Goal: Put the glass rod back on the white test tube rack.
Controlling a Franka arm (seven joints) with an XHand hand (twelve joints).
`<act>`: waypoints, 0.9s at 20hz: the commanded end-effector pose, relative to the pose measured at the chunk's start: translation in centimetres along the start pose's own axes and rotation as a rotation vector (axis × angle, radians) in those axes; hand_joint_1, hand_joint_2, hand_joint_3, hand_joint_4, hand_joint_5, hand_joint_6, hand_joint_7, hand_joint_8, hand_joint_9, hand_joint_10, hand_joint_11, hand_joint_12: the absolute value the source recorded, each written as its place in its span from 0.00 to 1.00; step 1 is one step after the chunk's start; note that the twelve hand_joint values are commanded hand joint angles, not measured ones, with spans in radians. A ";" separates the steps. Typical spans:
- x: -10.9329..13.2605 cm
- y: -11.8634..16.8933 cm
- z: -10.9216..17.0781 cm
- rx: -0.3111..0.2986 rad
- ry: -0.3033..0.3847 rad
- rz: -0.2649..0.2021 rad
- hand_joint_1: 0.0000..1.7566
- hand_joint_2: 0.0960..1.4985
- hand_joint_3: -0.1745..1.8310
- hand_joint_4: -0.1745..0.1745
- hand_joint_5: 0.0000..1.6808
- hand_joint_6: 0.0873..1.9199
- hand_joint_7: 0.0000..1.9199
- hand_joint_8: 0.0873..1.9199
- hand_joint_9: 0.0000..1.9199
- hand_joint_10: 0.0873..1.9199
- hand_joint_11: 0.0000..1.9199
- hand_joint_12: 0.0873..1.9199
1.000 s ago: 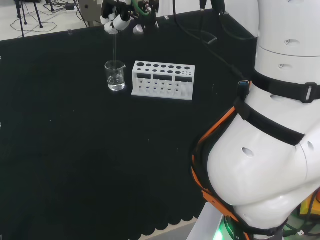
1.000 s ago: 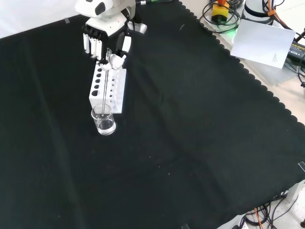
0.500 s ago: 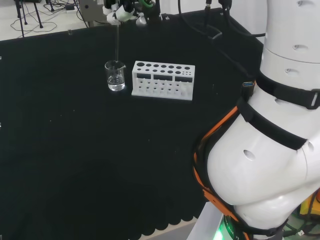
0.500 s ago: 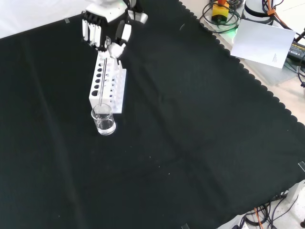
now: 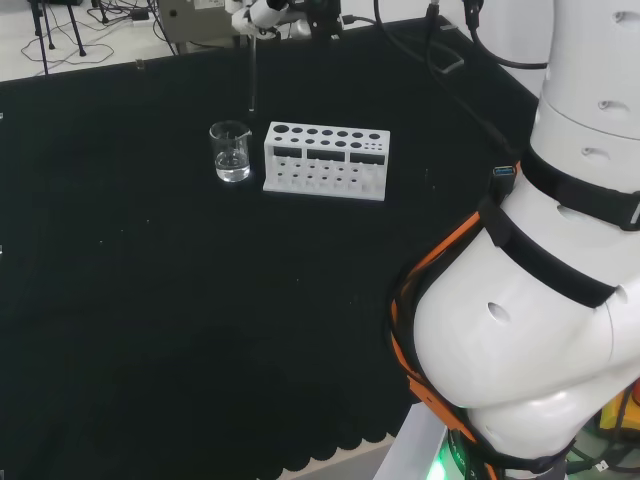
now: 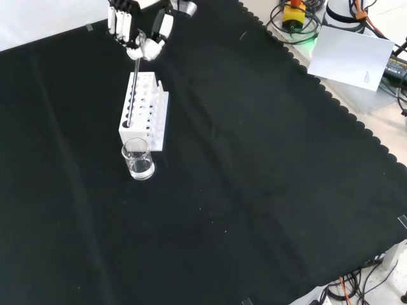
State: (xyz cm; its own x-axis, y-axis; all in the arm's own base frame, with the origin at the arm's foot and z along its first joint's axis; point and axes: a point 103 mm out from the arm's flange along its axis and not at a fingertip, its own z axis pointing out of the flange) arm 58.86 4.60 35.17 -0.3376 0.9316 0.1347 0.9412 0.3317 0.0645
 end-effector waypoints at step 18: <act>-5.7 -3.1 -1.9 -0.019 -0.022 0.110 0.74 0.54 0.28 0.00 0.70 0.19 0.59 0.56 0.86 0.36 0.62 0.39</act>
State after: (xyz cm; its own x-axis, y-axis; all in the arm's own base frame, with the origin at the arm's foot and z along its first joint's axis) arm 58.06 -0.97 36.13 -0.2494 0.9609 0.1207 0.9676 0.2422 0.0713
